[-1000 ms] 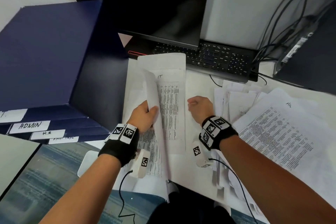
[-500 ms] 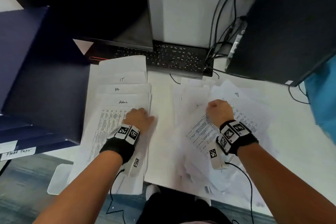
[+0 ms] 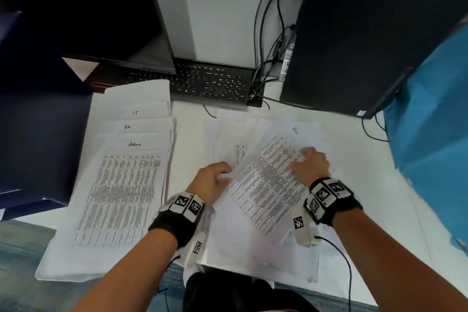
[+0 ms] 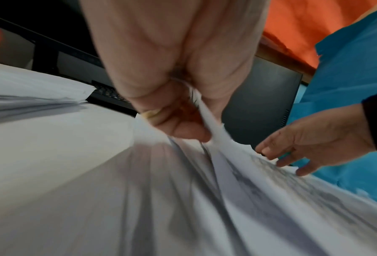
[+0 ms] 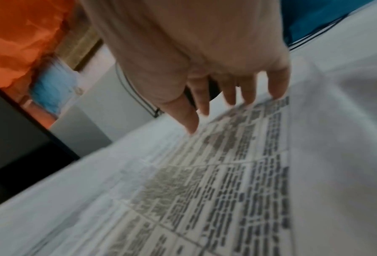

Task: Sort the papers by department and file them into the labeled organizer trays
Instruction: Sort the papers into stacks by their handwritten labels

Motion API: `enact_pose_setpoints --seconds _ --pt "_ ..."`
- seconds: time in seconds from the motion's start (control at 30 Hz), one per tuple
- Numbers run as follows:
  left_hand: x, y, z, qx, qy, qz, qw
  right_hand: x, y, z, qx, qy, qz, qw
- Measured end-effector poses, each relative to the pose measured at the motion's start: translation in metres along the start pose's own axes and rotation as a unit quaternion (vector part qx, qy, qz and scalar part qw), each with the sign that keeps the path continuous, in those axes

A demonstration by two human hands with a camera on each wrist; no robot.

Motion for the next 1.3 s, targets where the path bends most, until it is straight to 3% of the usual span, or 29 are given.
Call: enact_pose_setpoints --seconds 0.13,0.23,0.27,0.33,0.4,0.43,0.5,0.57,0.7,0.87,1.03,1.17,1.23,1.3 --pt "0.007 0.018 0.012 0.01 0.084 0.071 0.994 -0.033 -0.016 -0.019 -0.061 0.114 -0.072 0.989" --pt "0.01 0.036 0.013 0.054 0.131 0.045 0.989 -0.049 -0.044 -0.021 -0.216 0.1 0.06 0.969" --pt "0.007 0.042 0.013 0.078 0.146 0.033 0.986 -0.047 -0.045 -0.02 -0.186 0.051 0.072 0.979" --pt "-0.003 0.05 0.015 0.135 0.146 -0.002 0.98 -0.041 -0.038 -0.01 -0.062 0.001 0.03 0.998" --pt "-0.01 0.054 0.013 0.168 0.091 -0.015 0.982 -0.046 -0.042 -0.022 -0.135 0.02 -0.067 0.988" --pt "-0.012 0.053 0.01 0.155 0.06 -0.02 0.986 -0.048 -0.039 -0.028 -0.138 0.04 -0.127 0.981" --pt "-0.014 0.05 -0.002 0.073 0.015 -0.027 0.997 -0.066 -0.029 -0.043 -0.07 0.088 -0.238 0.965" --pt "-0.017 0.045 -0.014 -0.017 -0.022 -0.054 0.998 -0.076 -0.033 -0.043 -0.038 0.093 -0.246 0.964" --pt "-0.018 0.044 -0.024 -0.033 -0.101 -0.049 0.993 -0.069 -0.032 -0.04 0.008 0.037 -0.194 0.98" --pt "-0.019 0.048 -0.02 -0.09 -0.079 -0.032 0.992 -0.069 -0.038 -0.038 0.016 0.04 -0.21 0.977" --pt "-0.022 0.051 -0.012 -0.089 -0.009 0.006 0.996 -0.067 -0.039 -0.036 0.045 0.031 -0.252 0.966" --pt "-0.02 0.061 -0.002 -0.048 0.122 0.047 0.99 -0.071 -0.041 -0.038 0.027 0.048 -0.288 0.956" --pt "-0.016 0.066 0.002 -0.036 0.204 0.004 0.978 -0.072 -0.043 -0.039 0.019 0.051 -0.291 0.955" --pt "-0.015 0.071 0.005 -0.011 0.246 -0.025 0.969 -0.072 -0.045 -0.037 0.027 0.044 -0.28 0.959"
Point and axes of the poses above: each hand's wrist, its own z-axis away from the middle knuckle, its own y-axis out of the palm, x = y × z, the point moved 3 cm from there along -z, towards the middle knuckle, and after that the axes turned 1 degree about -z, right-handed, at the moved point
